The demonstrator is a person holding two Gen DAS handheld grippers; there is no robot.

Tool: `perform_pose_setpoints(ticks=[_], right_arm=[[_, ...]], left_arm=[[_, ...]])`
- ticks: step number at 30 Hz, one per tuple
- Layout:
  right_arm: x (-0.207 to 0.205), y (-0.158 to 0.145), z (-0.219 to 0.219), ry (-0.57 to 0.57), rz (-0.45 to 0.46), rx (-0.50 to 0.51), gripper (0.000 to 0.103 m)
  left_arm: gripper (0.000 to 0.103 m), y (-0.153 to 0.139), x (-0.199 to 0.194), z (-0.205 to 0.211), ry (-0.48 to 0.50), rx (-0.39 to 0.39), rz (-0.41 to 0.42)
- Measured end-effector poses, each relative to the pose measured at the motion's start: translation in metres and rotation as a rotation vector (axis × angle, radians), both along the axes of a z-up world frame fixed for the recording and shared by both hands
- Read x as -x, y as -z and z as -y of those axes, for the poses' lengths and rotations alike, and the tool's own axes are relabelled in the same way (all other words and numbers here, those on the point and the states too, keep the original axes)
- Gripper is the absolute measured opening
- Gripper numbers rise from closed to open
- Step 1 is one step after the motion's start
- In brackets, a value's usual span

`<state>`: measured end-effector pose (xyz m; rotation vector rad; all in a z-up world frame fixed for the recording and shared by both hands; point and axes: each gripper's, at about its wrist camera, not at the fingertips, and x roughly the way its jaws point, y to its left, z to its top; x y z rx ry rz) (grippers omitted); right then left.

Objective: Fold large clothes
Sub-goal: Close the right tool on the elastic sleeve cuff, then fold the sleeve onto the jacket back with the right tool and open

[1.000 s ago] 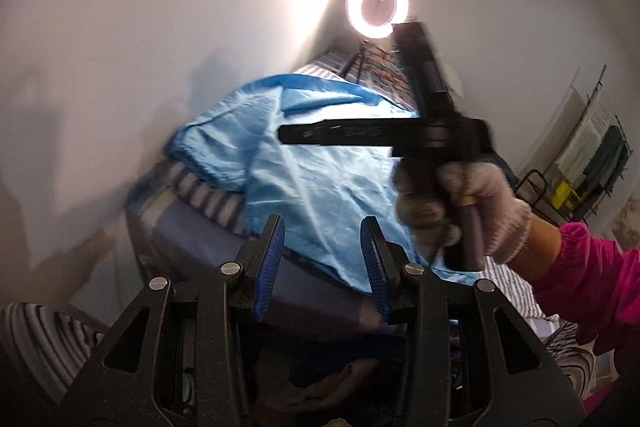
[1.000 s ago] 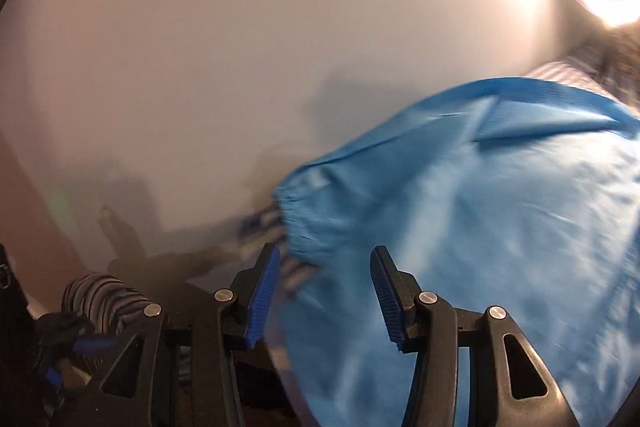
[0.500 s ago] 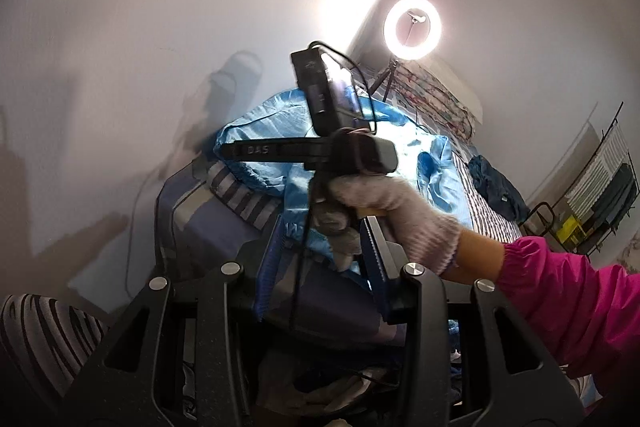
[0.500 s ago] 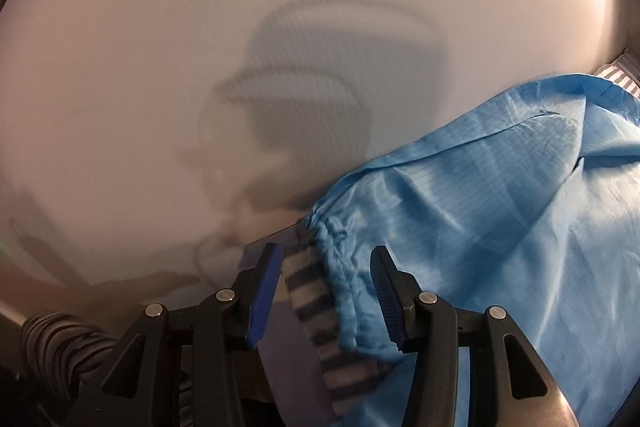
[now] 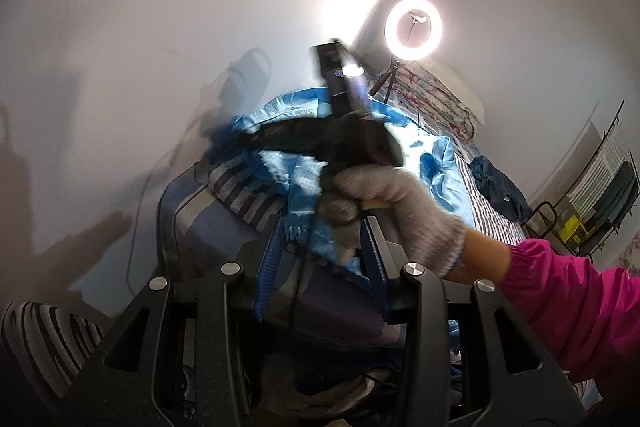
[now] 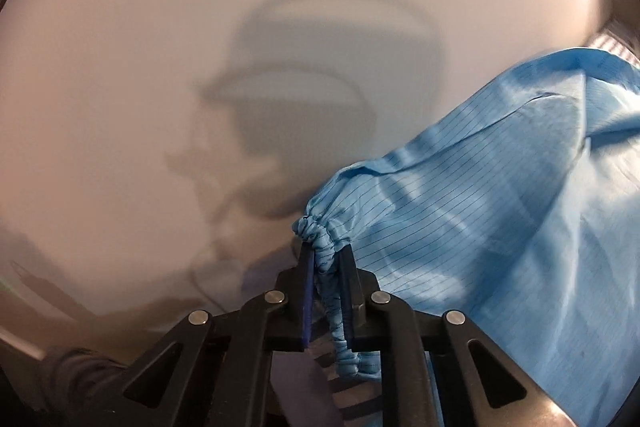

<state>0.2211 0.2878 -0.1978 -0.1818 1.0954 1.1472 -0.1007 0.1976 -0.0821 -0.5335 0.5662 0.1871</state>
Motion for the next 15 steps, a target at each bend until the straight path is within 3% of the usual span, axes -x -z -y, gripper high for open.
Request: perform_pose_setpoints(ticks=[8,15], right_arm=[[-0.012,-0.039,0.102,0.238,-0.122,-0.276,0.009],[0.014,-0.027,0.208,0.454,-0.202,-0.420,0.009]], left_arm=[[0.039,0.002,-0.006,-0.007,-0.020,-0.010,0.003],[0.039,0.002,-0.024,-0.007,-0.006,-0.045,-0.011]])
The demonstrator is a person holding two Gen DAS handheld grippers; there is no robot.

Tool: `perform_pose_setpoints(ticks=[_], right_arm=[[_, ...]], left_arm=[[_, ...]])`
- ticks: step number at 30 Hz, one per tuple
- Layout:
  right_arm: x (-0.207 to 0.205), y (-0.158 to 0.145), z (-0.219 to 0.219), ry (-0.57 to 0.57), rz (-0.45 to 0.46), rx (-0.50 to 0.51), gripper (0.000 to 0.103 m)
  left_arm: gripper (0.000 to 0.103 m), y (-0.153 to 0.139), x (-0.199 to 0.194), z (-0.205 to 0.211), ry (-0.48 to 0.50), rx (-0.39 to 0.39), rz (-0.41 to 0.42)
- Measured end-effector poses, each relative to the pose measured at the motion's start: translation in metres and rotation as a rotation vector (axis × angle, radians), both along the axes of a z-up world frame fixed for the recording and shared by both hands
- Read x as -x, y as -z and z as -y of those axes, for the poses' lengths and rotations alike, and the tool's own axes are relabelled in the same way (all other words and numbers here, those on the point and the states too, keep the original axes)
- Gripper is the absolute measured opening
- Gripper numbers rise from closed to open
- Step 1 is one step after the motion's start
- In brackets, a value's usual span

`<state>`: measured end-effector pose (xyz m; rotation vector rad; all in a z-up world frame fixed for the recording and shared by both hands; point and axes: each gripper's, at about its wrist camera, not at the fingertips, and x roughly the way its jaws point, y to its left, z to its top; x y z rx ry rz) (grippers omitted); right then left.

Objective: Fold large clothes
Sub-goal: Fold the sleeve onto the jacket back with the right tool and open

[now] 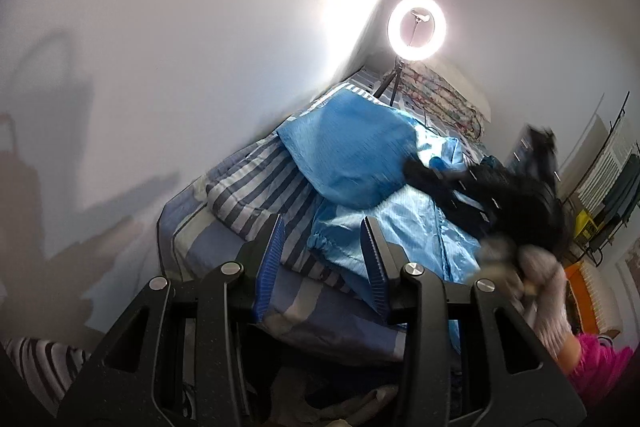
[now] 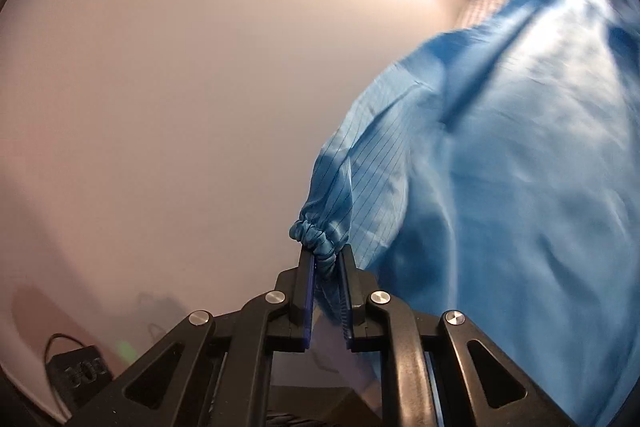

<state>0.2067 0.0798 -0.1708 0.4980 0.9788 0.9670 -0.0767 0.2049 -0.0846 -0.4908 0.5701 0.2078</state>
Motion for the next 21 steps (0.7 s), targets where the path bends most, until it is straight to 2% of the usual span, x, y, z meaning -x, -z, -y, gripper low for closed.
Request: perform_pose_setpoints(ticks=[2,9,11,14,17,20,21], right_arm=[[0.009,0.008,0.018,0.046,-0.029,0.004,0.009],[0.030,0.035,0.060,0.087,-0.153,0.026,0.008],[0.035,0.042,0.062,0.077,-0.182,0.067,0.007],[0.047,0.053,0.065,0.024,-0.254,0.039,0.006],[0.056,0.037,0.069,-0.009,-0.211,0.021,0.005],[0.070,0.007,0.074,-0.060,-0.182,-0.042,0.005],[0.072,-0.007,0.072,-0.077,-0.148,-0.039,0.005]], left_arm=[[0.039,0.001,-0.005,-0.001,0.008,-0.003,-0.007],[0.039,0.007,-0.031,0.000,0.037,-0.005,-0.035],[0.039,0.012,-0.038,0.002,0.050,-0.005,-0.050],[0.039,0.019,-0.046,0.001,0.059,0.010,-0.069],[0.039,0.024,-0.048,-0.002,0.057,0.035,-0.082],[0.039,0.029,-0.052,-0.006,0.050,0.062,-0.093],[0.039,0.031,-0.053,-0.007,0.052,0.069,-0.096]])
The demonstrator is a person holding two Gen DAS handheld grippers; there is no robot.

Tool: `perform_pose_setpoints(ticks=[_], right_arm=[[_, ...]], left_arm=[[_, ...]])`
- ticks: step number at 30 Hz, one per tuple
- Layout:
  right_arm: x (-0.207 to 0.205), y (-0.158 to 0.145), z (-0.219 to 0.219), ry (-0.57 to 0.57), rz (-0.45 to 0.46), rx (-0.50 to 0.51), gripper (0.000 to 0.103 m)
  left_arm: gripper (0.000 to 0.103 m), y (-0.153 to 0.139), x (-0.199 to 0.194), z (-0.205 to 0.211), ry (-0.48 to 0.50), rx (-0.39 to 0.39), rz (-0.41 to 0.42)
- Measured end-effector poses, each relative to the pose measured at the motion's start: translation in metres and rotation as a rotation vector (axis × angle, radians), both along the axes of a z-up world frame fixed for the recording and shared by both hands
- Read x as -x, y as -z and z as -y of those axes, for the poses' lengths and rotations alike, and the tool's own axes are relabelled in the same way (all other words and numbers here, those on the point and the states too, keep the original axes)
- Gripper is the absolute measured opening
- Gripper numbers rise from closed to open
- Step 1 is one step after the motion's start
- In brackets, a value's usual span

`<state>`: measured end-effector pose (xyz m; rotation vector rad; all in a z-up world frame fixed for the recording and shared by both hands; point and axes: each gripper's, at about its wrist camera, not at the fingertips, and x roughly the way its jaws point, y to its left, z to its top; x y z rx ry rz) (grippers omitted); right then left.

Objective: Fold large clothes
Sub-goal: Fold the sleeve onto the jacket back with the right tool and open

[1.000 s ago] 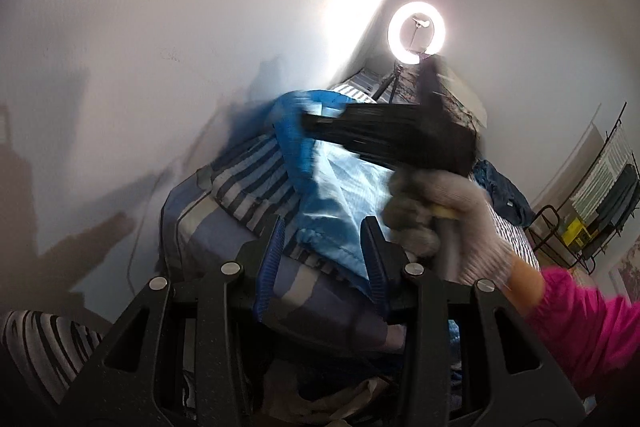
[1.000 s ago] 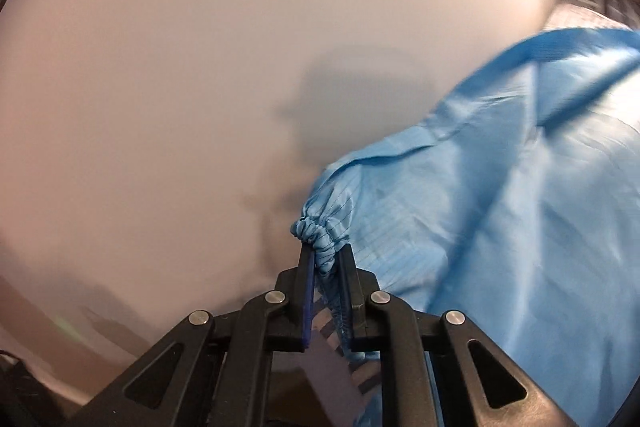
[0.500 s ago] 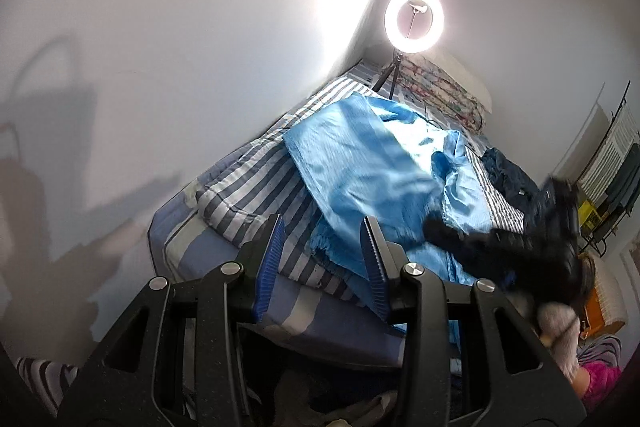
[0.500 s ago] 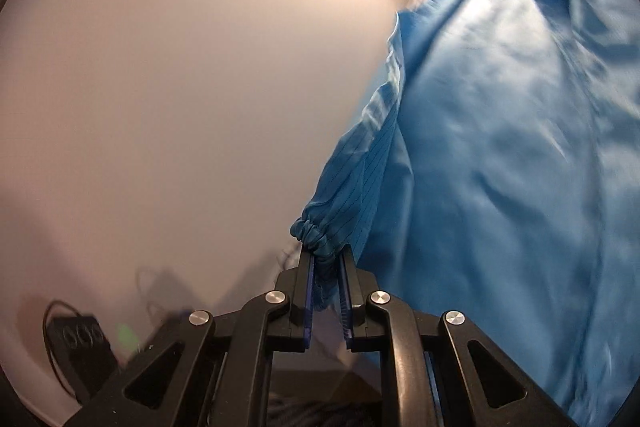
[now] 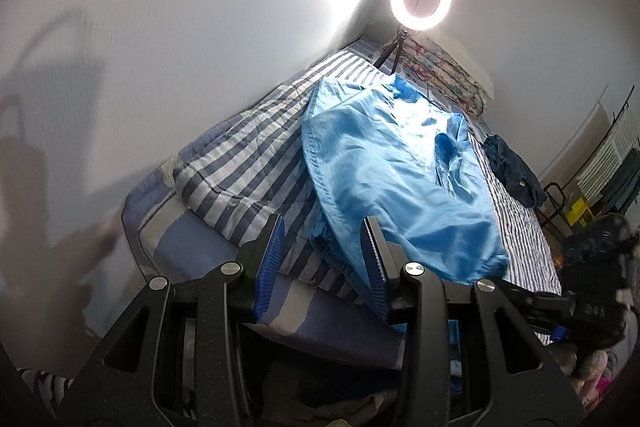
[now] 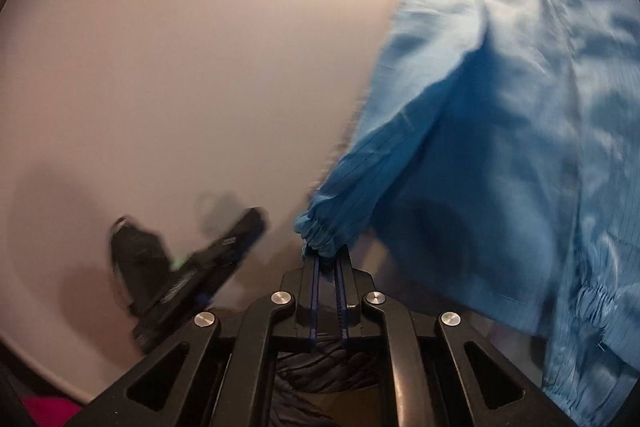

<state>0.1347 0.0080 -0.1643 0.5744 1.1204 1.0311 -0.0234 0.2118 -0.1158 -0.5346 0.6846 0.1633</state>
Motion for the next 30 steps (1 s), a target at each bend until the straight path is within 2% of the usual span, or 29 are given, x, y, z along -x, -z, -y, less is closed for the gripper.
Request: perform_pose_setpoints(ticks=[3,7,11,14,15,17,19,21,25,28,30], right_arm=[[0.004,-0.012,-0.008,-0.036,0.110,0.091,0.005],[0.001,0.002,-0.014,-0.104,0.040,0.146,0.005],[0.030,-0.011,-0.021,-0.231,0.133,0.181,0.005],[0.031,-0.017,-0.025,-0.261,0.194,0.200,0.006],[0.031,-0.022,-0.025,-0.265,0.205,0.208,0.010],[0.020,-0.023,-0.023,-0.242,0.209,0.236,0.016],[0.012,-0.034,-0.009,-0.209,0.244,0.301,0.034],[0.009,-0.043,0.006,-0.173,0.296,0.351,0.036],[-0.013,-0.056,0.031,-0.121,0.276,0.338,0.038],[-0.042,-0.053,0.046,-0.058,0.241,0.341,0.041],[-0.071,-0.054,0.055,-0.016,0.239,0.377,0.041]], left_arm=[[0.039,0.007,-0.007,-0.001,0.019,0.038,-0.029],[0.039,0.012,-0.012,-0.004,0.027,0.047,-0.051],[0.039,0.018,-0.014,-0.012,0.007,0.072,-0.069],[0.039,0.026,-0.018,-0.013,0.018,0.099,-0.094],[0.039,0.028,-0.022,-0.012,0.032,0.105,-0.105],[0.039,0.032,-0.031,-0.011,0.058,0.112,-0.133],[0.039,0.035,-0.040,-0.011,0.079,0.112,-0.158],[0.039,0.039,-0.050,-0.012,0.103,0.128,-0.178],[0.039,0.056,-0.071,-0.017,0.125,0.250,-0.236],[0.039,0.055,-0.079,-0.015,0.109,0.257,-0.253],[0.039,0.044,-0.083,-0.013,0.114,0.236,-0.230]])
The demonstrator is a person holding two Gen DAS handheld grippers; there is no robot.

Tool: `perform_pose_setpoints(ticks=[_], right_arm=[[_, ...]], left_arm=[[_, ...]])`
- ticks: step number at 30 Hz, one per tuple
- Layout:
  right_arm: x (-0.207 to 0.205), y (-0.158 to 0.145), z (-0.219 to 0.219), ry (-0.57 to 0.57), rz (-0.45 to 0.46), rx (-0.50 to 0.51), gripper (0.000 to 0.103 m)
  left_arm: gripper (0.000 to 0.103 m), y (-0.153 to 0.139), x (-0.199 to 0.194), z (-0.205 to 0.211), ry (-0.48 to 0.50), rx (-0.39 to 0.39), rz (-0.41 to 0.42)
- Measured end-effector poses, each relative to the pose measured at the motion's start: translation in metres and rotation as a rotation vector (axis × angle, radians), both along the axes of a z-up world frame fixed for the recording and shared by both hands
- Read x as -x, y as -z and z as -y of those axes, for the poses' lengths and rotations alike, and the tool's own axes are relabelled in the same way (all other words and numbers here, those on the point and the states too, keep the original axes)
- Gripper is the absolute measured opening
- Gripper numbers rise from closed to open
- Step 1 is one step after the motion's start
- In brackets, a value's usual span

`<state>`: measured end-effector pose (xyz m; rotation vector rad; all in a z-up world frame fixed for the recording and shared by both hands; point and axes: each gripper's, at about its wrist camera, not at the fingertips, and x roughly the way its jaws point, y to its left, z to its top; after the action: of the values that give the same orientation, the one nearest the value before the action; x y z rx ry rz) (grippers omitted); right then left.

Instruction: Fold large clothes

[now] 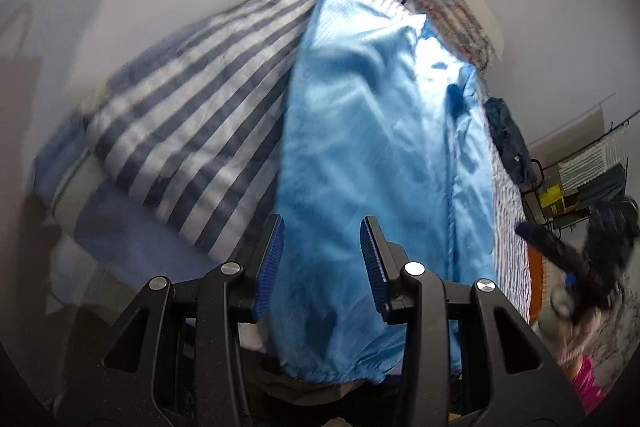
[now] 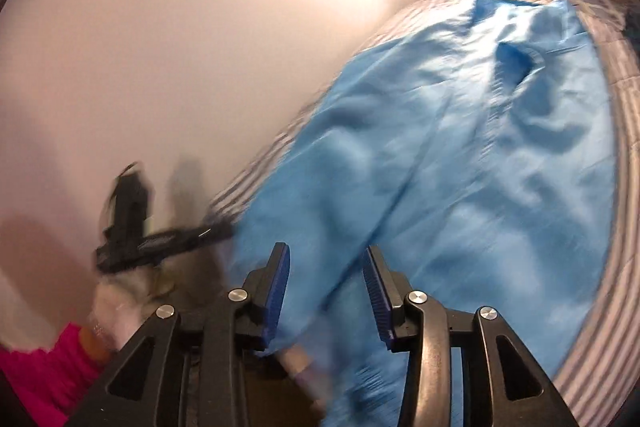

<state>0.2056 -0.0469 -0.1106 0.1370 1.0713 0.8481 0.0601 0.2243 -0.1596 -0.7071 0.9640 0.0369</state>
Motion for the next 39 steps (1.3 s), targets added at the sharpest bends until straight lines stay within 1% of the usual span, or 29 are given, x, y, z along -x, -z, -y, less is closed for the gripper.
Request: perform_pose_setpoints(ticks=[2,5,8,11,13,17,19,24,26,29,32,34,35,36,37,38,39], right_arm=[[-0.024,-0.004,0.005,0.017,-0.017,-0.007,0.041],[-0.068,-0.009,0.009,0.073,-0.014,-0.014,0.041],[-0.113,-0.011,0.008,0.118,-0.003,-0.021,0.041],[-0.154,-0.003,0.000,0.159,-0.014,-0.027,0.041],[-0.183,0.007,-0.007,0.182,-0.027,-0.027,0.041],[-0.243,0.032,-0.025,0.225,-0.065,-0.017,0.041],[-0.277,0.044,-0.031,0.270,-0.094,-0.031,0.048],[-0.349,0.073,-0.042,0.362,-0.153,-0.051,0.049],[-0.371,0.086,-0.048,0.373,-0.170,-0.052,0.049],[-0.391,0.102,-0.061,0.370,-0.179,-0.032,0.049],[-0.401,0.113,-0.074,0.336,-0.181,-0.032,0.049],[-0.404,0.119,-0.082,0.316,-0.159,-0.027,0.048],[-0.404,0.120,-0.084,0.306,-0.143,-0.029,0.042],[-0.403,0.119,-0.085,0.302,-0.124,-0.028,0.021],[-0.402,0.119,-0.085,0.296,-0.116,-0.027,0.006],[-0.401,0.118,-0.084,0.292,-0.114,-0.035,0.001],[-0.399,0.116,-0.081,0.290,-0.109,-0.047,0.000]], left_arm=[[0.039,-0.016,-0.007,0.003,0.009,-0.044,0.028],[0.039,-0.039,-0.025,0.008,0.031,-0.097,0.057],[0.039,-0.060,-0.040,0.015,0.054,-0.114,0.104],[0.039,-0.070,-0.052,0.022,0.064,-0.101,0.140],[0.039,-0.071,-0.057,0.026,0.063,-0.086,0.145],[0.039,-0.068,-0.066,0.029,0.051,-0.031,0.137],[0.039,-0.069,-0.068,0.030,0.048,-0.028,0.139],[0.039,-0.069,-0.076,0.027,0.028,0.029,0.151],[0.039,-0.069,-0.078,0.025,0.020,0.042,0.152],[0.039,-0.070,-0.080,0.026,0.023,0.072,0.156],[0.039,-0.070,-0.084,0.031,0.040,0.067,0.152],[0.039,-0.068,-0.085,0.032,0.043,0.073,0.145],[0.039,-0.067,-0.085,0.033,0.042,0.076,0.141],[0.039,-0.067,-0.085,0.032,0.041,0.079,0.140],[0.039,-0.066,-0.085,0.032,0.039,0.084,0.138],[0.039,-0.066,-0.085,0.032,0.038,0.085,0.137],[0.039,-0.067,-0.084,0.032,0.037,0.084,0.137]])
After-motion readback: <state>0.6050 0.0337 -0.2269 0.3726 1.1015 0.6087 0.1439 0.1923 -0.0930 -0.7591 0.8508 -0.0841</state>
